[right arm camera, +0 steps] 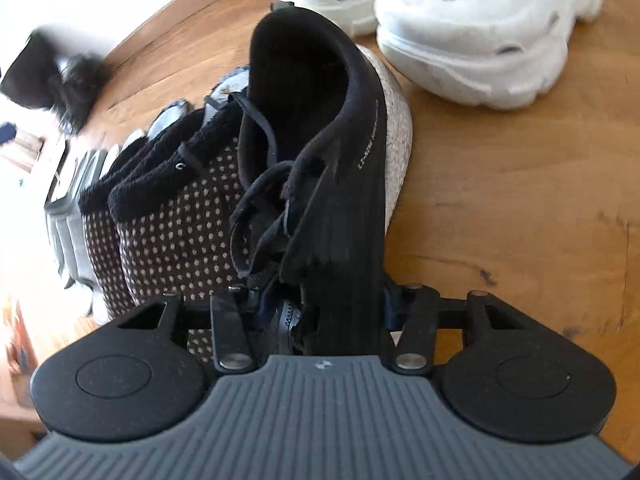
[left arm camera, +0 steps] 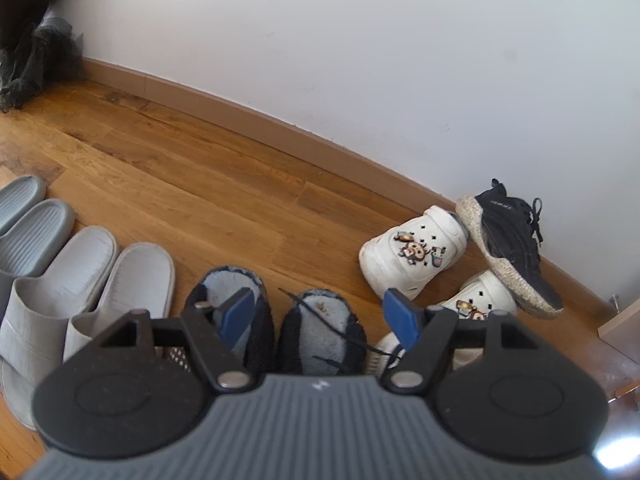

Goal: Organize scattered shoes
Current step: 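Set the black sneaker down beside the polka-dot slippers with the left tool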

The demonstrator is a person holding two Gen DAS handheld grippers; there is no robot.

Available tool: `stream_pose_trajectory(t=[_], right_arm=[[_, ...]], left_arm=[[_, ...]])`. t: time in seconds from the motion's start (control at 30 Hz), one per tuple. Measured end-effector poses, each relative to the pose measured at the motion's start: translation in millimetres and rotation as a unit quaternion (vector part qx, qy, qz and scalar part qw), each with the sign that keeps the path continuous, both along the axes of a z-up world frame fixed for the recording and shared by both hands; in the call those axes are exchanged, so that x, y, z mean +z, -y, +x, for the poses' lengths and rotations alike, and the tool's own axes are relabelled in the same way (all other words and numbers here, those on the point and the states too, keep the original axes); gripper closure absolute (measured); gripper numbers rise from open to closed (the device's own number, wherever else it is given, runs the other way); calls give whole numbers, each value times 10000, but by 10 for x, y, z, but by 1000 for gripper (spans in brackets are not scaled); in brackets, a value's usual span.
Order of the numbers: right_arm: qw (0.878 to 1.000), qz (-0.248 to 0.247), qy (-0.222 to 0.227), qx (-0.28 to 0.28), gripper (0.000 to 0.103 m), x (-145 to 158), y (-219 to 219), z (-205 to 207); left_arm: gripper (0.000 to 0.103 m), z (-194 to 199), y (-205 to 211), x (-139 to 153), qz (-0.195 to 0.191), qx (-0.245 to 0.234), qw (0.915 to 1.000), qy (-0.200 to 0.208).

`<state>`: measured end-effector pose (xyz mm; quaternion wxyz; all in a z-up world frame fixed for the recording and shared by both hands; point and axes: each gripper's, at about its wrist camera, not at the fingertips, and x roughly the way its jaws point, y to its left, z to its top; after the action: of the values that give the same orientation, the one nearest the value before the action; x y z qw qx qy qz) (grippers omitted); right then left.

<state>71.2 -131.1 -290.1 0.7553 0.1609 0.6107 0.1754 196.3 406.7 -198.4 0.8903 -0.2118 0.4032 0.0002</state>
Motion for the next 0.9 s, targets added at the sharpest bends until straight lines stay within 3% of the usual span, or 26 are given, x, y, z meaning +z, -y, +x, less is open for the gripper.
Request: stream_pose_trajectory(t=[0.17, 0.63, 0.9], right_arm=[[9996, -259, 113, 99, 54, 74, -119, -75], [9973, -342, 637, 84, 56, 55, 4, 157], [9925, -531, 1018, 417, 56, 89, 12, 179]], left_arm=[[33, -1, 11, -30, 45, -58, 9999, -69], [32, -30, 15, -71, 109, -99, 9998, -116], [32, -53, -12, -55, 151, -106, 9998, -88]])
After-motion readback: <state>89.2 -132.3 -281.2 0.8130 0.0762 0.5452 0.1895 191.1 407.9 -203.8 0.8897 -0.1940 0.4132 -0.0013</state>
